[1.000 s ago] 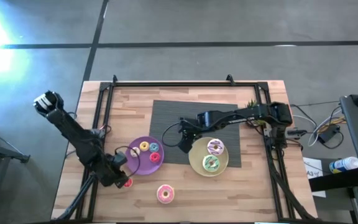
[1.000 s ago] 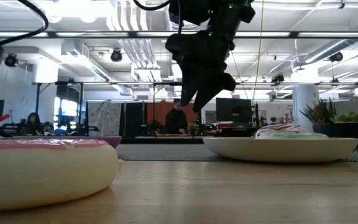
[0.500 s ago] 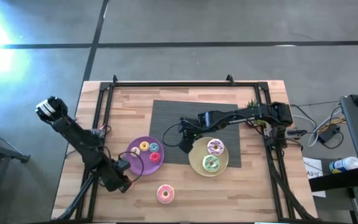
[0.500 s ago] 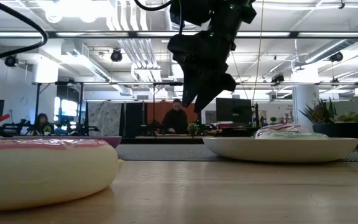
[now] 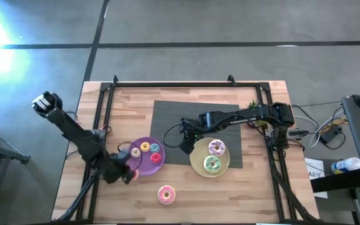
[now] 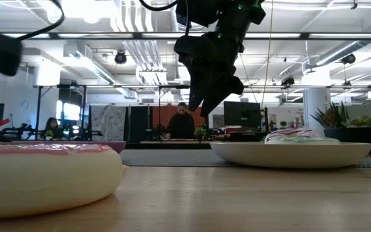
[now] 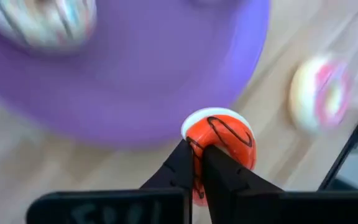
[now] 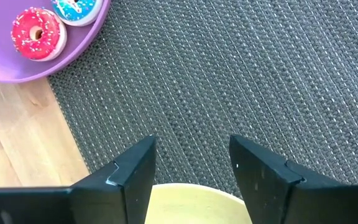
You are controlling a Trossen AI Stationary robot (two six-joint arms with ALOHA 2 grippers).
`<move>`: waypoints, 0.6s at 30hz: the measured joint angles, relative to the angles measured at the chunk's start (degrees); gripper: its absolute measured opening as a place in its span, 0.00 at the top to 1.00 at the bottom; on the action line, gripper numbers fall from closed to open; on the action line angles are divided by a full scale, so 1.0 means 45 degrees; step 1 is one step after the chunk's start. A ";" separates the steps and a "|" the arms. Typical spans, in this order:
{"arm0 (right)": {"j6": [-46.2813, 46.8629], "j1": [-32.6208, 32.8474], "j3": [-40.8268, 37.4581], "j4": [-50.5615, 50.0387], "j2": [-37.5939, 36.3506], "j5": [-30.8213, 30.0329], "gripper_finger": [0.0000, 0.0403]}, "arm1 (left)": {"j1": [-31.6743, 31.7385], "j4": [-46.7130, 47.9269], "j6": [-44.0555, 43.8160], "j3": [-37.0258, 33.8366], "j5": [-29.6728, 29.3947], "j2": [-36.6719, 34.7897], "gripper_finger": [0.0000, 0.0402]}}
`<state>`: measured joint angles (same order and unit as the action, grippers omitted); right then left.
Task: Pick & Place donuts
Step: Put the small orange donut on the purple plate
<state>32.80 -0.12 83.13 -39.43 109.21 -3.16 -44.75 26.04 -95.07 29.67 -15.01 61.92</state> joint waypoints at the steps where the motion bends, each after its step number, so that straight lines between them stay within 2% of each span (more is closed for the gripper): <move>1: 0.0000 0.0000 0.0000 0.0003 0.0000 0.0000 0.52 | 0.0375 0.0163 0.0287 0.0000 -0.0114 -0.0234 1.00; 5: 0.0000 0.0000 0.0000 0.0008 0.0000 0.0000 0.52 | 0.2418 0.0219 0.2631 -0.0005 0.0495 -0.0282 1.00; 10: 0.0012 0.0000 0.0000 0.0000 0.0005 0.0000 0.52 | 0.4856 -0.0479 0.5900 0.0431 0.2033 0.0769 1.00; 14: 0.0020 0.0000 0.0000 -0.0017 0.0005 0.0000 0.52 | 0.5623 -0.0441 0.7531 0.1018 0.2481 0.1848 1.00; 18: 0.0044 0.0000 0.0000 -0.0040 0.0005 0.0005 0.52 | 0.5731 -0.0440 0.8020 0.1380 0.3080 0.2901 0.97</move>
<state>32.99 -0.12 83.13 -39.62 109.23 -3.14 -18.96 24.06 -58.98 35.88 -1.14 74.97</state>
